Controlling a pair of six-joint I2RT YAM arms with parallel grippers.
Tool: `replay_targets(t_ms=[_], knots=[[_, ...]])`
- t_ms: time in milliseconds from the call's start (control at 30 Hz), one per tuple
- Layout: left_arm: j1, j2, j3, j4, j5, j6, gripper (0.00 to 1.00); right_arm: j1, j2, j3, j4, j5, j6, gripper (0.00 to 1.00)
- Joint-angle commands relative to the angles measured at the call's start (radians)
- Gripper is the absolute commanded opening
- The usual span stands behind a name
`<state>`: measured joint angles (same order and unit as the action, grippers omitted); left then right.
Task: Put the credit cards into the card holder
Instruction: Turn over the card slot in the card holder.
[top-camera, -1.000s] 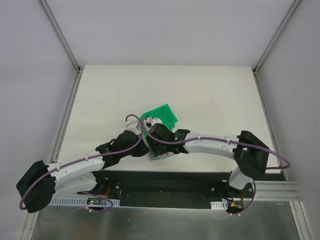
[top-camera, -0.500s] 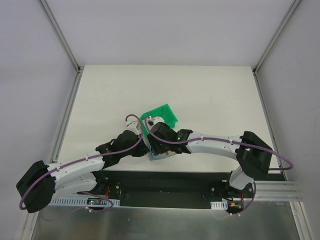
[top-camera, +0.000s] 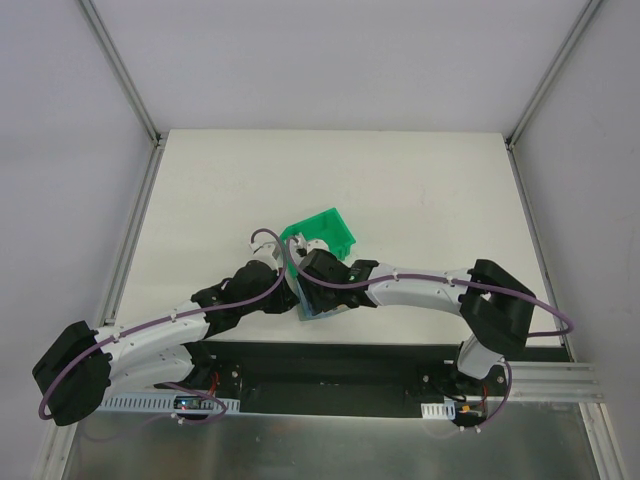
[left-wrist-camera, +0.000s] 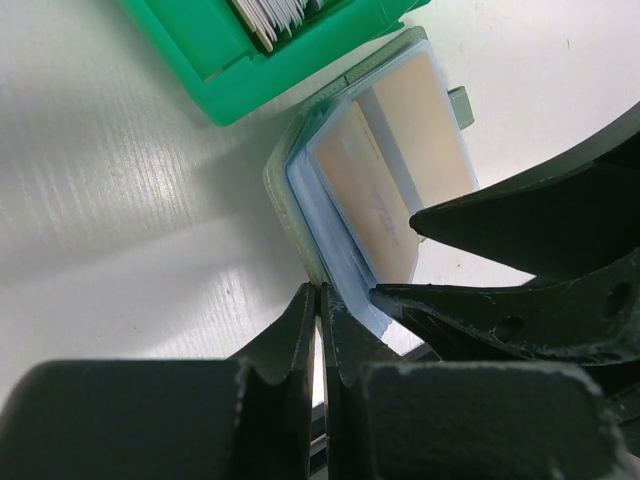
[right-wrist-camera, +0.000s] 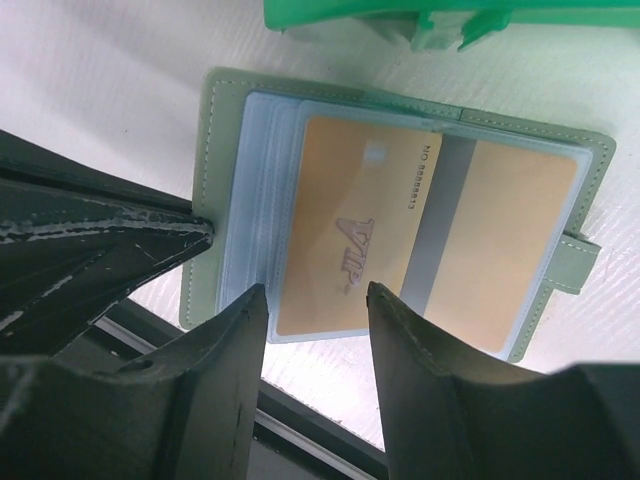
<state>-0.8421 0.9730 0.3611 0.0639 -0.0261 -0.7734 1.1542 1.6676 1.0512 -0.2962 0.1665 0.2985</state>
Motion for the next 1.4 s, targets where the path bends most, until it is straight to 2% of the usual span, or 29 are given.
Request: replay_targets(t_ms=[0, 167, 400, 867, 1367], knots=[[0.011, -0.013, 0.01, 0.014, 0.003, -0.006, 0.0, -0.001, -0.022, 0.038, -0.021, 0.033, 0.007, 0.45], [0.009, -0.013, 0.012, 0.014, 0.003, -0.004, 0.0, -0.001, -0.031, 0.056, -0.073, 0.1, 0.004, 0.44], [0.009, -0.005, 0.015, 0.014, 0.008, -0.003, 0.0, -0.002, -0.046, 0.05, -0.078, 0.11, -0.001, 0.44], [0.011, -0.01, 0.012, 0.014, 0.006, -0.003, 0.0, -0.001, -0.074, 0.018, 0.017, 0.03, 0.002, 0.48], [0.011, -0.017, 0.009, 0.014, 0.006, -0.006, 0.0, -0.004, -0.006, 0.033, -0.009, 0.013, 0.004, 0.48]])
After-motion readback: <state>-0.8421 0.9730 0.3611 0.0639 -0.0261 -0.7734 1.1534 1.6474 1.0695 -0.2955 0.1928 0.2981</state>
